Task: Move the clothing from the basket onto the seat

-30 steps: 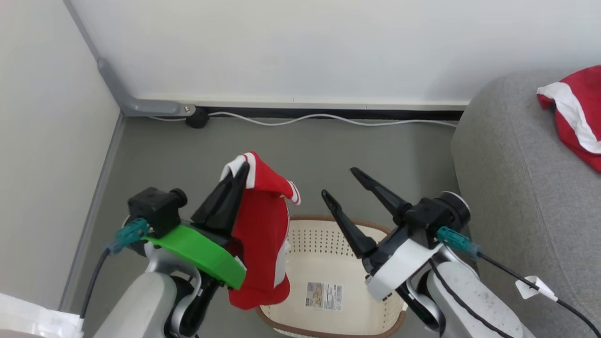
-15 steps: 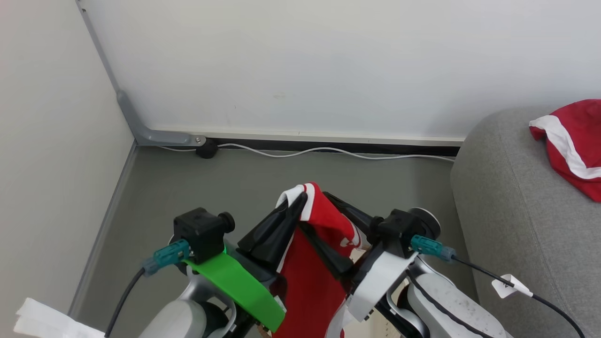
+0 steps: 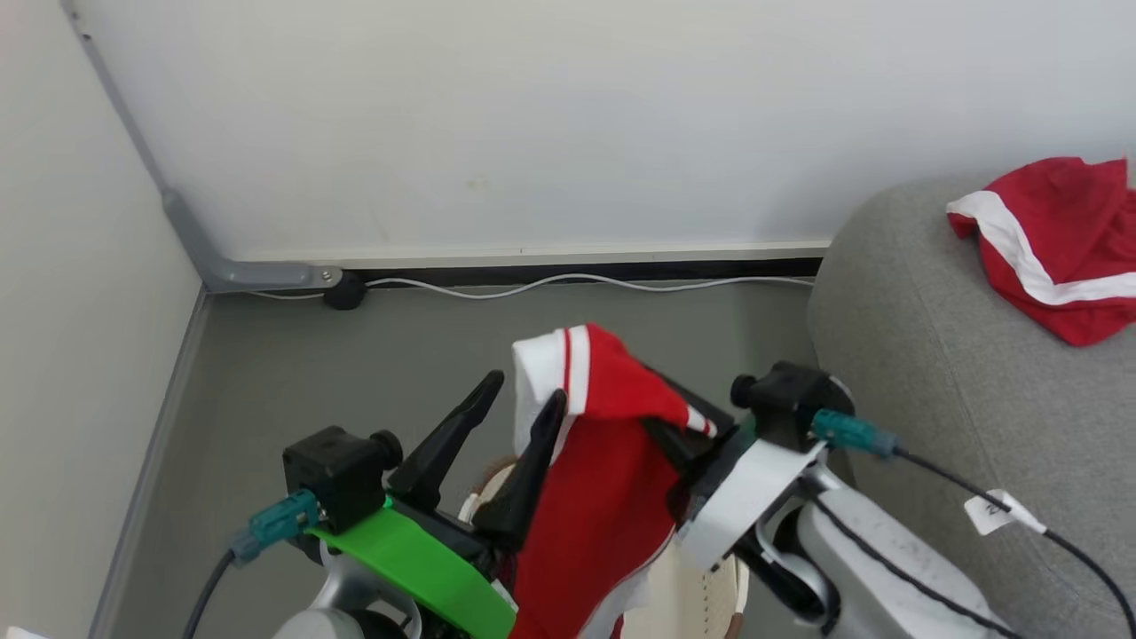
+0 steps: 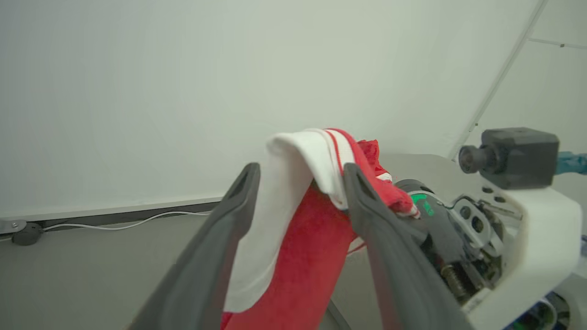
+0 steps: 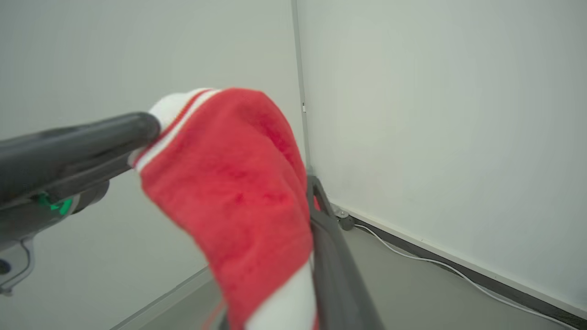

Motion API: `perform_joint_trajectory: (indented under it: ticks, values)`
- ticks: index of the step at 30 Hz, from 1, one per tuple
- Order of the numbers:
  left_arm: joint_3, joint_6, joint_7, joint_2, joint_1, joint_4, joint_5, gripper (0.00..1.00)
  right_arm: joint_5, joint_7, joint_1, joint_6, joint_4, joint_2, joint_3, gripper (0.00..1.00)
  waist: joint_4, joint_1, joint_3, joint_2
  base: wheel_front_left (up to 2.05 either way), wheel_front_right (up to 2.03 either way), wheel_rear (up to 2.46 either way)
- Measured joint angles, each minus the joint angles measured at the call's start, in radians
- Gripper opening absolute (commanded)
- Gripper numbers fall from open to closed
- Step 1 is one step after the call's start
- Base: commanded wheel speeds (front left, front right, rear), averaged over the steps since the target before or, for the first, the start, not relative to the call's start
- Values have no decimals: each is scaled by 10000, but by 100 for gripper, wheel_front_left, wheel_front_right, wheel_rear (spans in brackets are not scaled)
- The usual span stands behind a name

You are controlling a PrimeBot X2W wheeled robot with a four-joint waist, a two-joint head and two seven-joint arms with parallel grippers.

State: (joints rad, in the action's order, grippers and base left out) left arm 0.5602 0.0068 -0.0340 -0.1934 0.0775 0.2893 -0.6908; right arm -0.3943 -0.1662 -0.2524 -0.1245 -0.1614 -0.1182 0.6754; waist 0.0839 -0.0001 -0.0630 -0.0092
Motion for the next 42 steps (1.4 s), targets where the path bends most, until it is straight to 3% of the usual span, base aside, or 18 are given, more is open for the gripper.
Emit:
perform_joint_trajectory:
  ticks: [5,18,26,33,42]
  values:
    - [368,-15,2,144,-151,79,-13,100,-2,4,-105,42,395,-405,-591,0,-467,0,87,0,0,0,0]
    - [1513,-435,-4,706,-62,84,-33,100,-265,280,377,995,1808,-1064,-1802,0,-2097,0,782,0,0,0,0]
    - [1312,-261,188,725,377,86,872,100,-1170,368,206,913,2029,-855,-2349,0,-3033,0,1724,0,0,0,0]
    - [1597,-138,-94,723,486,6,1028,100,-2224,366,-1327,1104,1824,-880,-4257,0,-3623,1,2783,0,0,0,0]
    - [1988,-138,-370,744,1075,-12,1425,100,-2894,851,-4118,1971,483,-1825,-6675,0,-3541,1,4200,0,0,0,0]
